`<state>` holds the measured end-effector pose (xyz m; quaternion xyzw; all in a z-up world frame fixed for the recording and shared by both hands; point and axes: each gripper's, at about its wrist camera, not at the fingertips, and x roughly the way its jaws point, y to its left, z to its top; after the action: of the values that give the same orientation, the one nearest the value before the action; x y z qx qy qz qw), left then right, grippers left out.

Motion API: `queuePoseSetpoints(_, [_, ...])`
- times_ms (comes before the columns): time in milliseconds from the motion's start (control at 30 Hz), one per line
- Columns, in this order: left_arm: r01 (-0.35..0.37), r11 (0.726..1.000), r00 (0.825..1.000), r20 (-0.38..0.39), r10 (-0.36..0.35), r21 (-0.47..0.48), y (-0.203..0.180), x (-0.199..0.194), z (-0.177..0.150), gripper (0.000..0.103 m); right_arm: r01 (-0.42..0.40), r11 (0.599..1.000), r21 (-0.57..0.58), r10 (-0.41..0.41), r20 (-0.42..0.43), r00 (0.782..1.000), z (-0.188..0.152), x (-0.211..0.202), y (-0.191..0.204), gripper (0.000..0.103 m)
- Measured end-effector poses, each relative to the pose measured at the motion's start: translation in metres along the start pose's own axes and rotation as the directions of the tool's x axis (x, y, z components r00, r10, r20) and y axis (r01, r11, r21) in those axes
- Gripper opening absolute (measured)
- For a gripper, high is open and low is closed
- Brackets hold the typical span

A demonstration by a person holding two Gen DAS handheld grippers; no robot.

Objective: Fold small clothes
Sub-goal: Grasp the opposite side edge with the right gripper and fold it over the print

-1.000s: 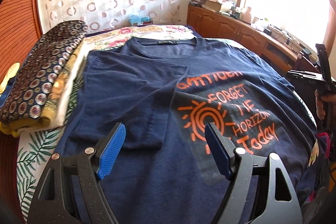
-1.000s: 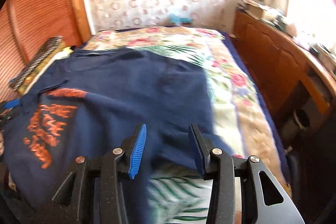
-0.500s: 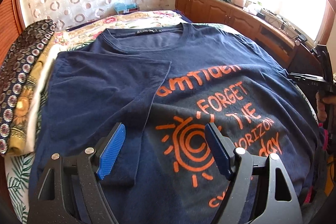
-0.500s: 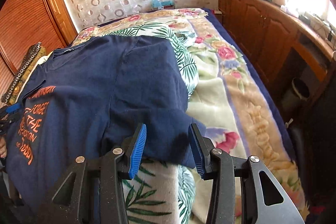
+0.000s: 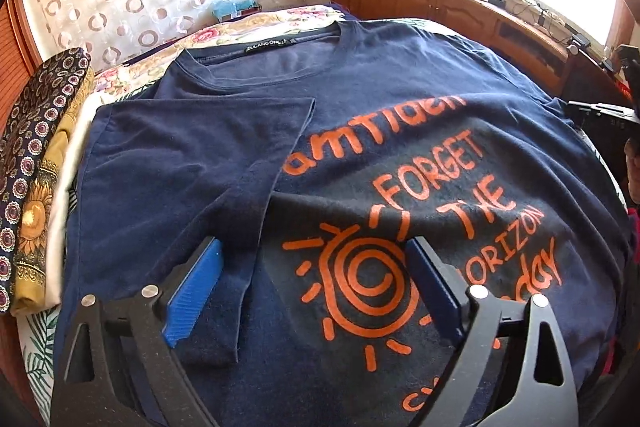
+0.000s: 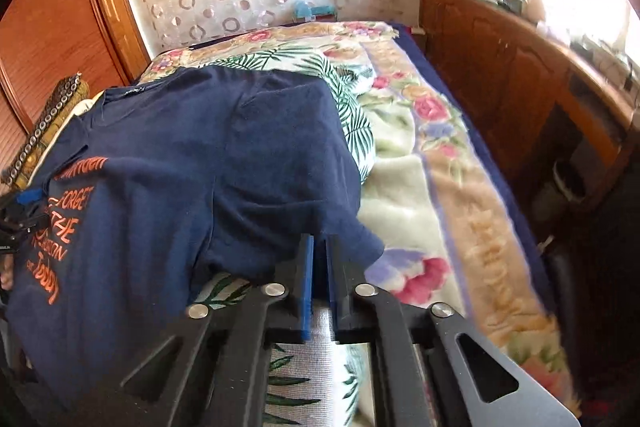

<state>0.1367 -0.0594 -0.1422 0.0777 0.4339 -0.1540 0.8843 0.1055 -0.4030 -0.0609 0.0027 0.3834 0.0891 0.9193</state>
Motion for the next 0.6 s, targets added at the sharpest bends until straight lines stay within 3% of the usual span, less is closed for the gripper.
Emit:
queuePoseSetpoints(200, [-0.004, 1.0, 1.0, -0.011, 0.004, -0.009, 0.002, 0.002, -0.001, 0.101, -0.016, 0.997, -0.074, 0.022, 0.077, 0.997, 0.015, -0.018, 0.02, 0.002])
queuePoseSetpoints(367, [-0.002, 1.0, 1.0, -0.014, 0.002, -0.009, 0.002, 0.004, 0.0, 0.103, -0.104, 0.983, -0.154, 0.124, 0.127, 0.984, 0.024, -0.03, 0.061, 0.002])
queuePoseSetpoints(433, [-0.003, 1.0, 1.0, -0.014, 0.003, -0.009, 0.002, 0.004, 0.0, 0.103, -0.154, 0.971, -0.184, 0.177, 0.119, 0.977, 0.021, -0.028, 0.079, 0.002])
queuePoseSetpoints(600, [-0.029, 1.0, 0.999, 0.015, 0.029, 0.008, -0.002, -0.003, -0.001, 0.102, -0.195, 0.955, -0.223, 0.206, 0.025, 0.978, 0.002, 0.0, 0.104, 0.002])
